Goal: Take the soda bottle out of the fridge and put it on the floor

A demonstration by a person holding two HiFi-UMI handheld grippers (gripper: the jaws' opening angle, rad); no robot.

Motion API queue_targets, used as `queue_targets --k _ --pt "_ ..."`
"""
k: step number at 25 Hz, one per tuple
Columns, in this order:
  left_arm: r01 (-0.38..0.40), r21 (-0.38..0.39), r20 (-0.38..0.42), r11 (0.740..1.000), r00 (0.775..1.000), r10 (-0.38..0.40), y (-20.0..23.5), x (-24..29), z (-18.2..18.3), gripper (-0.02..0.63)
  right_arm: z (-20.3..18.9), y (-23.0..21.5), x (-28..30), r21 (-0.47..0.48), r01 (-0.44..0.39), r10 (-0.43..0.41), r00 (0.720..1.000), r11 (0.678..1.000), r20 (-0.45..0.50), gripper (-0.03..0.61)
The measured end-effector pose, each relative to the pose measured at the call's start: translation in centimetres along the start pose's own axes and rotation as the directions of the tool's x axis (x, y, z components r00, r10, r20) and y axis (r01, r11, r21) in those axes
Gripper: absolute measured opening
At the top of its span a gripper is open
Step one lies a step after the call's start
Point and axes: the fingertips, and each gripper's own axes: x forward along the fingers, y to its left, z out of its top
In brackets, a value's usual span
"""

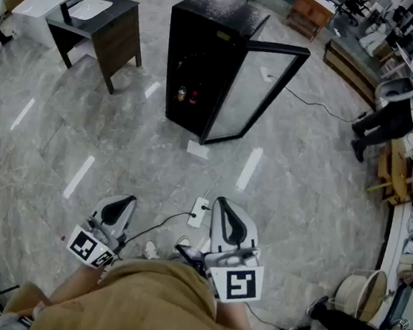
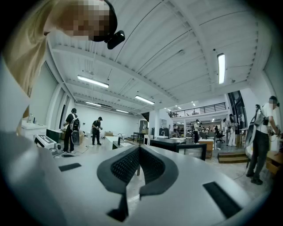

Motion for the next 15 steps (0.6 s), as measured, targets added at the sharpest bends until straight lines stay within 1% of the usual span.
queue_targets --k 4,8,11,15 --pt "-0.093 0.047 0.006 0.995 0.996 0.093 1.5 -0.8 0.8 -0.005 -0.3 -0.7 -0.3 -0.019 0.009 -0.009 1.000 1.000 -0.004 0.000" --pt "-0.169 0.107 0.006 0.980 0.985 0.170 3.1 -0.8 1.6 -0.005 -0.6 -1.4 0.6 -0.028 -0.004 0.004 1.000 1.000 -0.009 0.000" --pt "-0.200 0.137 0.006 0.970 0.979 0.201 3.6 -0.1 1.9 -0.005 -0.5 -2.1 1.2 -0.029 -0.014 0.014 1.000 0.999 0.000 0.000" --pt "-0.209 0.171 0.006 0.963 0.978 0.211 3.3 1.6 2.1 -0.006 0.1 -3.4 1.8 -0.046 -0.027 0.028 0.999 0.999 0.032 0.000"
